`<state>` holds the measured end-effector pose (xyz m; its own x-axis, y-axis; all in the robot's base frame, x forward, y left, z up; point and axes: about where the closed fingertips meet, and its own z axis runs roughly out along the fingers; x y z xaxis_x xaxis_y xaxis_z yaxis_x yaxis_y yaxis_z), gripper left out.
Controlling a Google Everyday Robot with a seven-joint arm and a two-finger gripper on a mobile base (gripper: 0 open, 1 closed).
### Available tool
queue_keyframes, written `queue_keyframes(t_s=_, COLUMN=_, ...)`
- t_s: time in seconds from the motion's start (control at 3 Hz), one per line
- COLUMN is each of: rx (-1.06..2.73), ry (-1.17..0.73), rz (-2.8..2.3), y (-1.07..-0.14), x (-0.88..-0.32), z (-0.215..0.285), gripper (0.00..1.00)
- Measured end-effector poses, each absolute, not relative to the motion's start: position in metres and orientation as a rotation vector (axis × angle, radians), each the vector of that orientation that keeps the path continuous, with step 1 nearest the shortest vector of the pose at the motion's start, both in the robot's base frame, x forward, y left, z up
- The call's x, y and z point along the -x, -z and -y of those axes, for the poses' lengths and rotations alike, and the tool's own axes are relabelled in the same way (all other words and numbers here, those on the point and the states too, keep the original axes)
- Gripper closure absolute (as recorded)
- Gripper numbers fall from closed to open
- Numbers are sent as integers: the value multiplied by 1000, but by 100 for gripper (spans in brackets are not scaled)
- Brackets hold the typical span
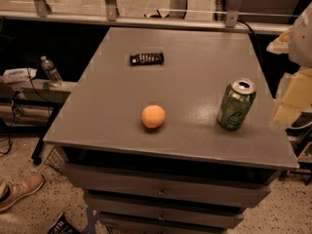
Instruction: Move orange near rxbar chocolate
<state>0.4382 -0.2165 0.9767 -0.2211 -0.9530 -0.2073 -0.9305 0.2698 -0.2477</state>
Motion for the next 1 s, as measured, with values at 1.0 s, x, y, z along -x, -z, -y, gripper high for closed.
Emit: queue_keyframes(t_s=1.0, rx=1845, ry=-99, rz=-1981, y=-976, x=-458, z=143, gripper=0)
